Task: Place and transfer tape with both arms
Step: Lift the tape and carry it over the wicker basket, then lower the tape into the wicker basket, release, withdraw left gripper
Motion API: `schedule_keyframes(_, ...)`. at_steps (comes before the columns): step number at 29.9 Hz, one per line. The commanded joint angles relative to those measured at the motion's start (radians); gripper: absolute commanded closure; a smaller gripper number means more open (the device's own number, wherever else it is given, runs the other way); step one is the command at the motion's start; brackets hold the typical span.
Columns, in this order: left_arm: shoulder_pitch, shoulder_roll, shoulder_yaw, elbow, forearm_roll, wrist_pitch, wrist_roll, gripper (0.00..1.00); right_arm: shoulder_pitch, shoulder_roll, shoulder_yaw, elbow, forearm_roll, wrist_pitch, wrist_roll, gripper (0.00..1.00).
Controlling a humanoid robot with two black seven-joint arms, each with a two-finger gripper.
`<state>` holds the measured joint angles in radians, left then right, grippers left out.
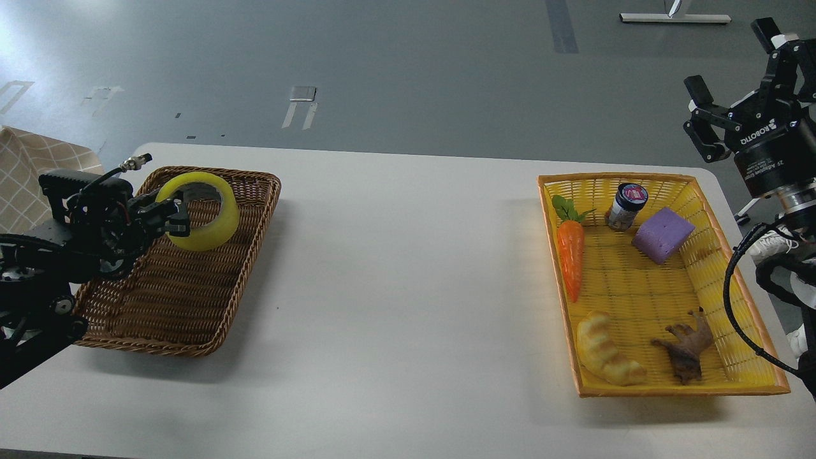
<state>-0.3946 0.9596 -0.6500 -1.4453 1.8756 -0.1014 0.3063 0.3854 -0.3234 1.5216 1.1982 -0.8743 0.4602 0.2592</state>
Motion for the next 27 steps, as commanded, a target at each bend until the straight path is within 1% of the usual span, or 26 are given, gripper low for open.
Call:
schedule_keyframes(1, 0.006, 0.011, 0.001, 0.031, -0.004, 0.006, -0.019, 0.83, -0.008, 0.0, 0.0, 0.001, 0.0, 0.0, 0.0, 0.0)
schedule_keyframes(5, 0.02, 0.005, 0.001, 0.066, -0.004, 0.006, -0.024, 0.82, -0.008, 0.0, 0.0, 0.001, 0.0, 0.0, 0.0, 0.0)
schedule_keyframes(9, 0.029, -0.001, 0.001, 0.072, -0.007, 0.006, -0.029, 0.81, -0.01, 0.0, 0.0, 0.001, 0.0, 0.0, 0.0, 0.0)
schedule_keyframes(13, 0.049, -0.01, 0.001, 0.124, -0.006, 0.008, -0.067, 0.81, -0.019, 0.0, 0.0, 0.001, 0.0, 0.0, 0.0, 0.0)
schedule_keyframes(17, 0.051, -0.035, 0.001, 0.131, -0.006, 0.008, -0.076, 0.78, -0.02, 0.0, 0.0, 0.001, 0.0, 0.0, 0.0, 0.0)
schedule_keyframes(18, 0.051, -0.039, 0.001, 0.132, -0.006, 0.008, -0.076, 0.73, -0.02, -0.002, 0.0, 0.001, 0.0, 0.0, 0.0, 0.0)
schedule_keyframes(19, 0.052, -0.041, 0.001, 0.141, -0.006, 0.008, -0.076, 0.61, -0.019, -0.002, 0.0, 0.001, 0.0, 0.0, 0.0, 0.0)
schedule_keyframes(20, 0.053, -0.042, 0.001, 0.149, -0.006, 0.008, -0.076, 0.54, -0.019, 0.0, 0.0, 0.001, -0.002, 0.0, 0.0, 0.0)
schedule_keyframes(21, 0.053, -0.05, 0.001, 0.166, -0.006, 0.011, -0.078, 0.33, -0.019, 0.0, 0.0, 0.001, -0.002, 0.0, -0.001, 0.0)
schedule_keyframes(22, 0.053, -0.05, 0.001, 0.166, -0.006, 0.011, -0.078, 0.32, -0.019, 0.0, 0.0, 0.001, -0.002, 0.0, -0.001, 0.0)
schedule_keyframes(23, 0.053, -0.062, 0.001, 0.178, -0.006, 0.023, -0.078, 0.15, -0.019, 0.0, 0.0, 0.001, -0.002, 0.0, -0.003, 0.0)
schedule_keyframes(24, 0.051, -0.071, 0.003, 0.196, -0.006, 0.041, -0.087, 0.07, -0.019, 0.0, 0.0, 0.001, -0.002, 0.0, -0.006, 0.0)
schedule_keyframes(25, 0.051, -0.073, 0.003, 0.203, -0.007, 0.052, -0.096, 0.05, -0.019, 0.0, 0.0, 0.003, -0.002, -0.002, -0.006, 0.0)
schedule_keyframes(27, 0.051, -0.073, 0.009, 0.218, -0.007, 0.077, -0.151, 0.03, -0.019, 0.0, 0.0, 0.006, -0.002, -0.002, -0.008, 0.0)
